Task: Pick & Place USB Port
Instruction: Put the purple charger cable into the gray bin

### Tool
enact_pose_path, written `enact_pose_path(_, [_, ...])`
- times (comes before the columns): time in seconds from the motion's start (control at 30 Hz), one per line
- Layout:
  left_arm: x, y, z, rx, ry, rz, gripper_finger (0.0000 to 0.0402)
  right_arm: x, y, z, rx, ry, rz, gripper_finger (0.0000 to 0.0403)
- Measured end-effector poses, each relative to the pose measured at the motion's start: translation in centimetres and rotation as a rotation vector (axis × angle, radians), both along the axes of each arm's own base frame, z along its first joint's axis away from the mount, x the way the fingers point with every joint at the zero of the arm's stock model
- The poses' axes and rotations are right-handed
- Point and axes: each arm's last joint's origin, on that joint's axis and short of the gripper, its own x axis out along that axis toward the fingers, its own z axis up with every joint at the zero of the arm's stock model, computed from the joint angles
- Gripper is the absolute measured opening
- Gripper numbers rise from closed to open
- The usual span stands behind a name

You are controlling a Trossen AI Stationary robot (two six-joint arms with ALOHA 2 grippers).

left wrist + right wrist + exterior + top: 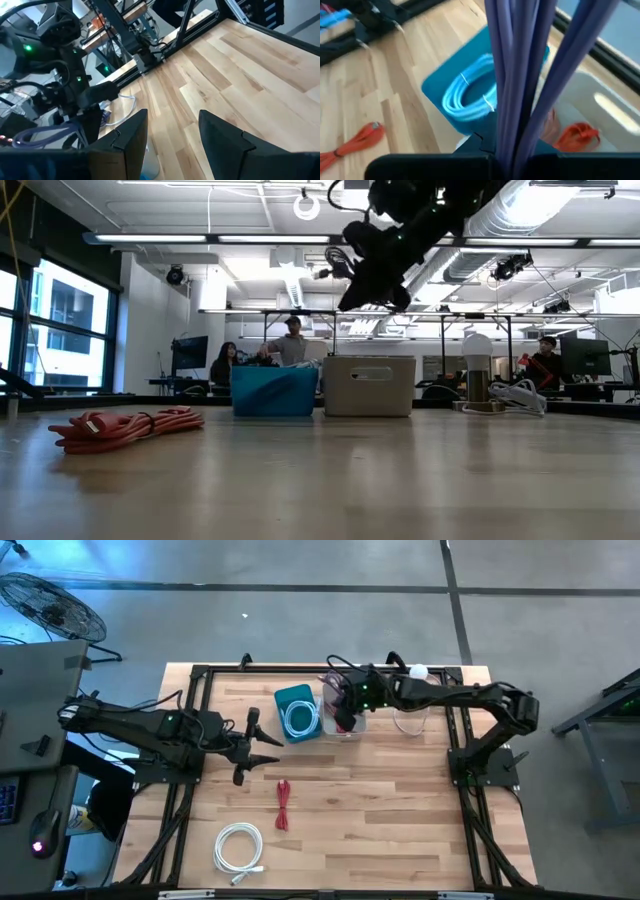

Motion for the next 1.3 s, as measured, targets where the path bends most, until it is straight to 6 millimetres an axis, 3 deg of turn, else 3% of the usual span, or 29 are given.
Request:
enact_pose_path(0.37, [0.0, 0.0, 0.0, -0.001, -0.001, -0.003, 0.0172, -0.6, -0.9, -0.8, 0.142, 0.025, -0.147, 0.0000])
enact_pose_path(0.8, [-0.1, -0.2, -0.2, -0.063, 0.026, -0.061, 0.0172, 0.4, -1.3, -4.4, 0.326, 0.123, -0.200, 0.0000])
enact_pose_path(1.3, [-0.1, -0.2, -0.3, -0.068, 0.037, -0.061, 0.0172, 0.3, -1.1, -4.8, 0.366, 0.148, -0.172, 0.0007])
